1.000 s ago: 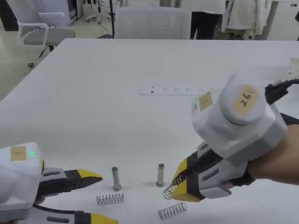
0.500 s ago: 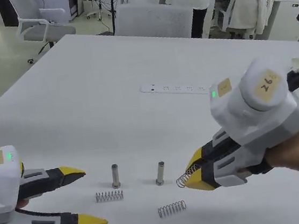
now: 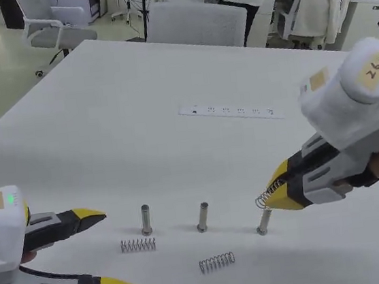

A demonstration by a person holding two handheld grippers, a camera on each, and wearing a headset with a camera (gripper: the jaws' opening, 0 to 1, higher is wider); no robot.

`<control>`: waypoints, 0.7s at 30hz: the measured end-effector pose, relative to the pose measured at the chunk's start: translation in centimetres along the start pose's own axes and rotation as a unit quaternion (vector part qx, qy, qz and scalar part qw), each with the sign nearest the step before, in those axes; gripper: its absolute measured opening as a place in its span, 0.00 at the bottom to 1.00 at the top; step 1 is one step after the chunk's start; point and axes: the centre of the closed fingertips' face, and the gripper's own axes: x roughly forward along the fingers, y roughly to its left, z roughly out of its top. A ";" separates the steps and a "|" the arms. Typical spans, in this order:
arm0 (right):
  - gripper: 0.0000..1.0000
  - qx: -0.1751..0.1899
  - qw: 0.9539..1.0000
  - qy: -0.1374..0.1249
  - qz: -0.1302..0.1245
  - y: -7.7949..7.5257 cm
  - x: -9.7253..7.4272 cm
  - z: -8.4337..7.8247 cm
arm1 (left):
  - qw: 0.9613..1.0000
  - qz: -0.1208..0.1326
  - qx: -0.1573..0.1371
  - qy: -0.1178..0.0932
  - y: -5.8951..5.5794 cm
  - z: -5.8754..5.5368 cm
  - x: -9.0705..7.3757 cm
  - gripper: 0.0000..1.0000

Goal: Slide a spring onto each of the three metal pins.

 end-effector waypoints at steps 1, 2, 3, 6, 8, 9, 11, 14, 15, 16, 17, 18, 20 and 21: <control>0.09 0.000 1.000 0.004 -0.004 -0.3 -0.1 -0.1 | 1.000 0.000 0.000 0.000 0.0 0.0 0.0 0.73; 0.09 0.001 1.000 0.007 -0.007 -0.6 -0.2 -0.3 | 1.000 0.000 -0.001 0.000 0.0 0.0 0.0 0.74; 0.09 0.001 1.000 0.012 -0.011 -1.0 -0.3 -0.5 | 1.000 0.000 -0.001 0.000 0.0 0.0 0.0 0.74; 0.09 -0.001 1.000 0.023 -0.011 -1.6 -0.1 -0.9 | 1.000 0.001 -0.001 -0.003 0.0 0.1 0.1 0.77; 0.09 -0.007 0.999 0.039 -0.011 -1.9 0.2 -1.3 | 1.000 0.000 0.000 -0.002 -0.1 0.1 0.1 0.77; 0.09 -0.008 0.999 0.046 -0.009 -2.0 0.4 -1.4 | 1.000 -0.001 -0.001 -0.003 -0.1 0.1 0.1 0.77; 0.09 -0.009 0.998 0.055 -0.005 -2.2 0.7 -1.6 | 1.000 -0.002 0.000 -0.003 -0.2 0.1 0.1 0.77; 0.09 -0.025 0.996 0.085 -0.001 -2.5 1.3 -2.3 | 1.000 -0.004 -0.001 -0.003 -0.3 0.1 0.1 0.78; 0.09 -0.027 0.996 0.089 0.001 -2.5 1.5 -2.4 | 1.000 -0.005 -0.001 -0.004 -0.4 0.1 0.1 0.78; 0.09 -0.028 0.995 0.091 0.003 -2.6 1.7 -2.4 | 1.000 -0.005 0.000 -0.004 -0.4 0.2 0.1 0.78; 0.09 -0.027 0.995 0.096 0.008 -2.6 1.9 -2.5 | 1.000 -0.005 0.000 -0.004 -0.4 0.2 0.1 0.78; 0.09 -0.027 0.995 0.098 0.010 -2.7 2.1 -2.6 | 1.000 -0.005 -0.001 -0.005 -0.4 0.2 0.2 0.79; 0.09 -0.029 0.993 0.111 0.016 -2.8 2.5 -3.0 | 1.000 -0.003 -0.002 -0.005 -0.4 0.2 0.2 0.81; 0.09 -0.033 0.993 0.116 0.017 -2.9 2.6 -3.1 | 1.000 -0.004 -0.002 -0.005 -0.4 0.2 0.2 0.80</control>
